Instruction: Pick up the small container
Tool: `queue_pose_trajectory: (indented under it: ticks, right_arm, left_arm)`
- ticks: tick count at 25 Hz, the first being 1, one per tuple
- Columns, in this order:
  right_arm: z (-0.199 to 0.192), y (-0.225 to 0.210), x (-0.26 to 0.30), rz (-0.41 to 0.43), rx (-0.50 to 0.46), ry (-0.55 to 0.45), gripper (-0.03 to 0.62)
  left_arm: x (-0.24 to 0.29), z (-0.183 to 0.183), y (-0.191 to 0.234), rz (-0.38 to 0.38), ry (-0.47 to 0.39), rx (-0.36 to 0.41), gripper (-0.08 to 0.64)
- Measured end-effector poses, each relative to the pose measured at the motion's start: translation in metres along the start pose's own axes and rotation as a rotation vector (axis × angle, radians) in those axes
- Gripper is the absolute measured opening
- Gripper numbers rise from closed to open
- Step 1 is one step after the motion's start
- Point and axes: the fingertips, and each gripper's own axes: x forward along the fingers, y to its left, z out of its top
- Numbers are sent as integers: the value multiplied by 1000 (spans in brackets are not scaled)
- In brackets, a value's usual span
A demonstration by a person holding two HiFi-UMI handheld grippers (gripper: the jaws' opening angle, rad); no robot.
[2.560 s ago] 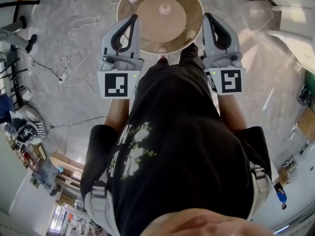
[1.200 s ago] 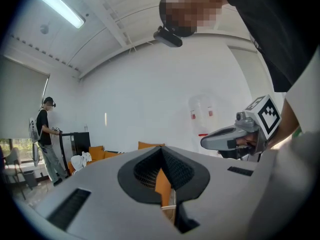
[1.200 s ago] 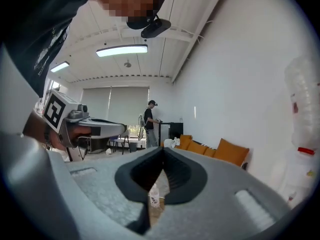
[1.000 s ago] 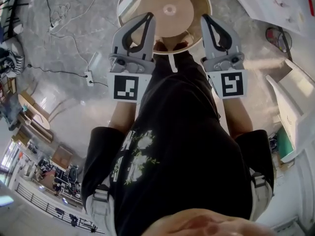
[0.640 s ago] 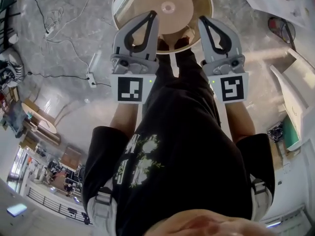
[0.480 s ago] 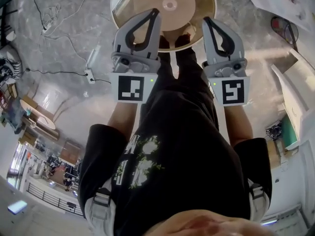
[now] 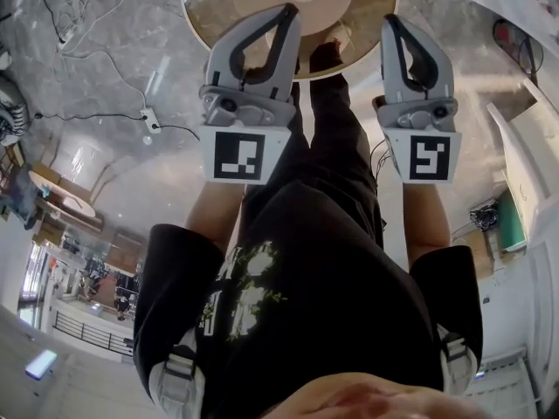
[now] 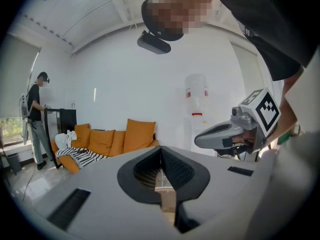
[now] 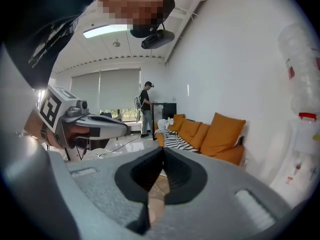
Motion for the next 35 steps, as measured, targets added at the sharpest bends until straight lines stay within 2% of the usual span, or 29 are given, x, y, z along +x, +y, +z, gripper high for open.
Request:
queue_pose_trajectory:
  ticks: [6,9,17,21,24,30,35]
  right_arm:
    - [-48,4,19,3,30,20,-3]
    - [-70,9,23,31,36,40,-3]
    - [-126,8,35,54,77,88,-3]
    - [-153,12,38,75,80,123,-3]
    - [-167,11,33,86,84,142,-3]
    - [-203,12,45,119,121,172,-3]
    - [-226,6,48,117,145,181,-3]
  left_arm:
    - [16,-56,-4,-30,39,3,8]
    - [27,-79,-8,-37,63,-9,85]
    - [49,-138,-19,-52,117,-30,112]
    - [53,-178,-27,-60,187,-48,123]
    - [55,-197,-39,-69,238,-59,157]
    - [71,-233,-46,-68,293,-64,184]
    - [83,-276,-56,-50,349,-121,220]
